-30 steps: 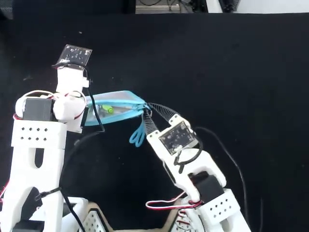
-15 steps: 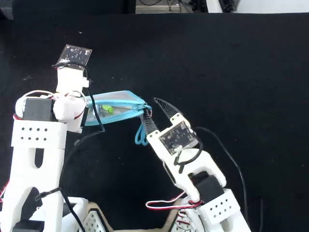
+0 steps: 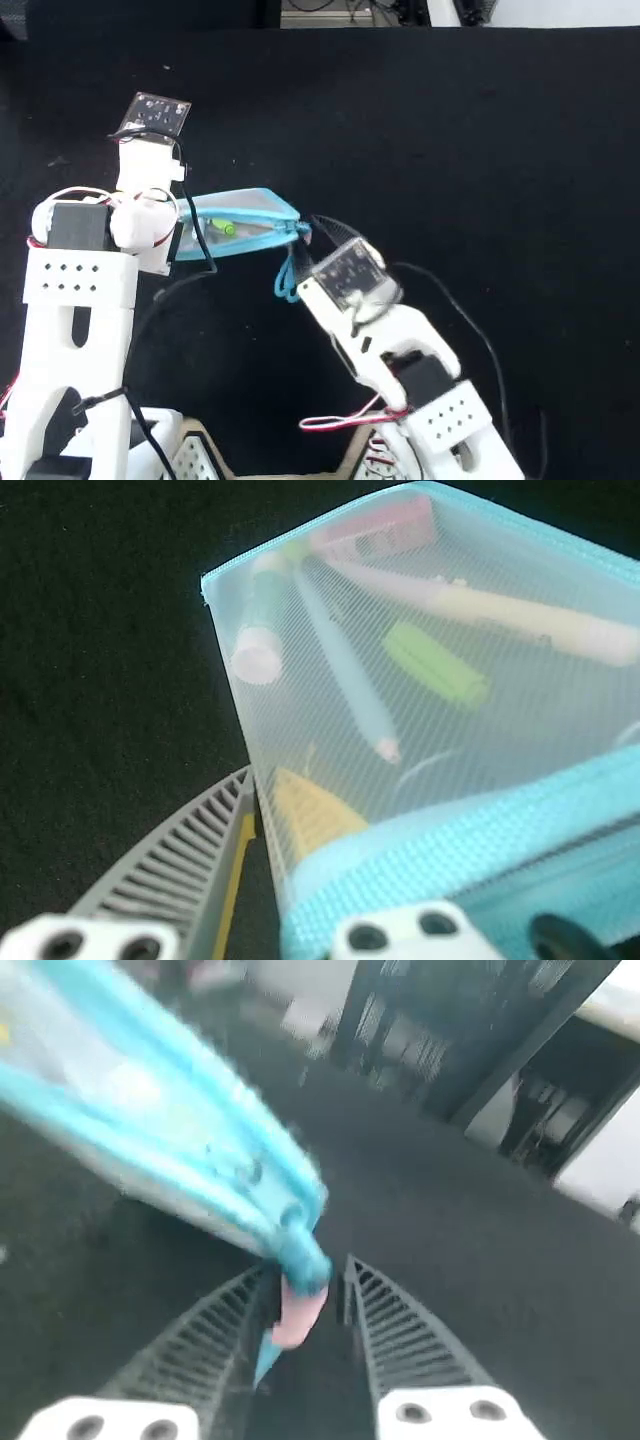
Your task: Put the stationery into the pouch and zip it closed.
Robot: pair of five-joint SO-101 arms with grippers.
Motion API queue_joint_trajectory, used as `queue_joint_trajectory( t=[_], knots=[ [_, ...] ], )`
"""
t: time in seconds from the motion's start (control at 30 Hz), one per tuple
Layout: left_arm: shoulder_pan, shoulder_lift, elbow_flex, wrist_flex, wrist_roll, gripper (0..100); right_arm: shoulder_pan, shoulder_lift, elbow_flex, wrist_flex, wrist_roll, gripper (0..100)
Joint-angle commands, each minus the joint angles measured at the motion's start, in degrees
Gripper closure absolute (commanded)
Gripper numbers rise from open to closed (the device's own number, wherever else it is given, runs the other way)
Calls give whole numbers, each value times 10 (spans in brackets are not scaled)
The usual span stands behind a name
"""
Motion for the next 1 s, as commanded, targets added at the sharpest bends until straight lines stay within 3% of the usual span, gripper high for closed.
queue_joint_trajectory(
  t=[0.0, 0.2, 0.97],
  knots=[
    [-3, 24, 49, 11, -4, 970, -11, 18, -51, -1, 1, 894],
    [-3, 24, 49, 11, -4, 970, -2, 18, -55, -1, 1, 954],
    [-4, 24, 49, 11, -4, 970, 1, -15, -57, 4, -31, 930]
  ],
)
